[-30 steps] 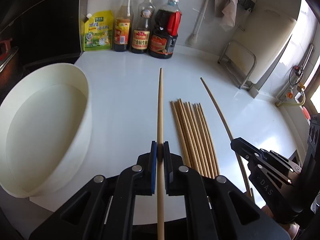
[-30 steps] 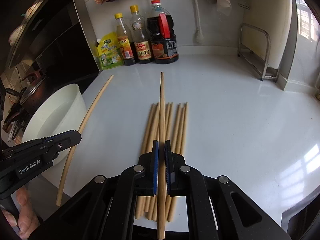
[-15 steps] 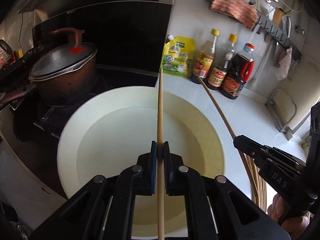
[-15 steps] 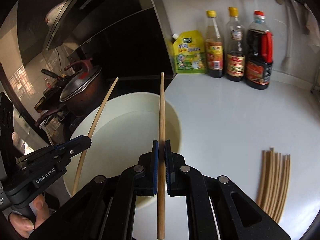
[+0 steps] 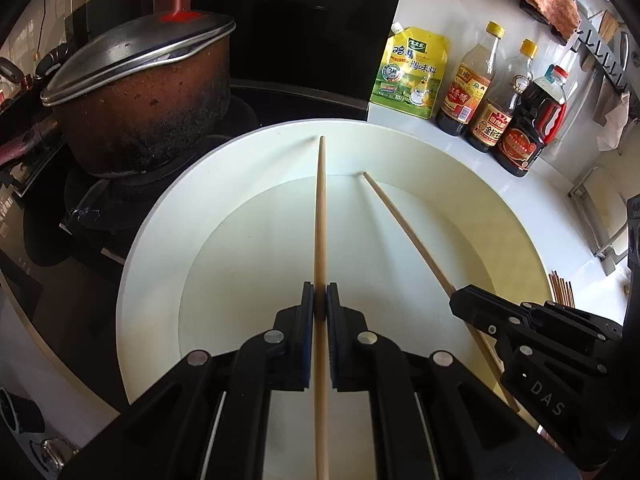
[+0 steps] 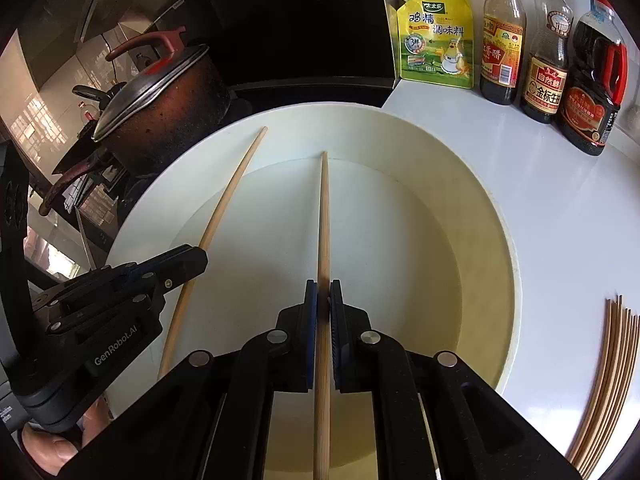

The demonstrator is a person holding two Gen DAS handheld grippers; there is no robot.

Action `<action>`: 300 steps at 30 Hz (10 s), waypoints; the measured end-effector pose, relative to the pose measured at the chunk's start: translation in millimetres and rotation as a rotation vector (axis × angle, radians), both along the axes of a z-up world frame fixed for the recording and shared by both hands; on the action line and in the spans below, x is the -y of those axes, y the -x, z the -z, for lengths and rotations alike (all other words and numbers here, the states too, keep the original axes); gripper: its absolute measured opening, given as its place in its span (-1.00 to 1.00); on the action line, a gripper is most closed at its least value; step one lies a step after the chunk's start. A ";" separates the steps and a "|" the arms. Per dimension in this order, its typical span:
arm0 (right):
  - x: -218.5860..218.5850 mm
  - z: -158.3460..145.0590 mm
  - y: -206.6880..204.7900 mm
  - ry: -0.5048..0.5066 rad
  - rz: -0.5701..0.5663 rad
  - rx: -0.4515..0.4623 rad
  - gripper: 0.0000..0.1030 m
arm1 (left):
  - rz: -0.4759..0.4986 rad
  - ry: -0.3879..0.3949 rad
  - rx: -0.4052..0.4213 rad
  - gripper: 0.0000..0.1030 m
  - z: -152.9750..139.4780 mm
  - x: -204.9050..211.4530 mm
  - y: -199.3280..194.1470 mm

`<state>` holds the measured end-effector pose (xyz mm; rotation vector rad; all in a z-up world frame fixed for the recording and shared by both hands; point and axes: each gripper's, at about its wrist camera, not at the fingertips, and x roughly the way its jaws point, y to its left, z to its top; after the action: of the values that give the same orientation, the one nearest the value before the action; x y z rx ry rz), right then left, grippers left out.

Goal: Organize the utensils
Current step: 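Carry both held chopsticks over the white water basin, then open both grippers to drop the chopsticks into the basin, then move both tools back over the remaining chopsticks, then close the left tool on one chopstick while the right tool grasps another, then carry both held chopsticks over the white water basin, then open both grippers to drop the chopsticks into the basin, then move both tools back over the remaining chopsticks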

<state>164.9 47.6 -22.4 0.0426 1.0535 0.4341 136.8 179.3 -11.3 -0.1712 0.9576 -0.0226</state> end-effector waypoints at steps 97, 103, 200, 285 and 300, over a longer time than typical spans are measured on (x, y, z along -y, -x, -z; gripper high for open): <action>293.6 44.6 124.9 0.190 0.488 0.047 -0.13 | 0.310 -0.014 -0.039 0.45 46.4 262.0 72.7; 288.7 47.3 124.1 0.238 0.462 0.048 -0.13 | 0.311 -0.016 -0.047 0.45 49.2 265.6 70.2; 320.1 36.2 130.9 0.061 0.469 0.092 -0.89 | 0.368 -0.027 -0.053 -0.86 40.8 280.9 70.4; 28.7 -21.5 37.2 -0.092 0.024 0.092 -0.64 | -0.076 -0.032 0.116 0.17 -10.6 1.9 49.4; 54.5 -44.3 71.7 -0.015 0.074 0.201 -0.57 | -0.061 -0.055 0.147 0.18 -27.2 25.8 76.0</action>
<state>93.2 -6.8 22.0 0.0505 0.8478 0.3709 60.8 153.4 15.9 -0.1457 0.8048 0.0473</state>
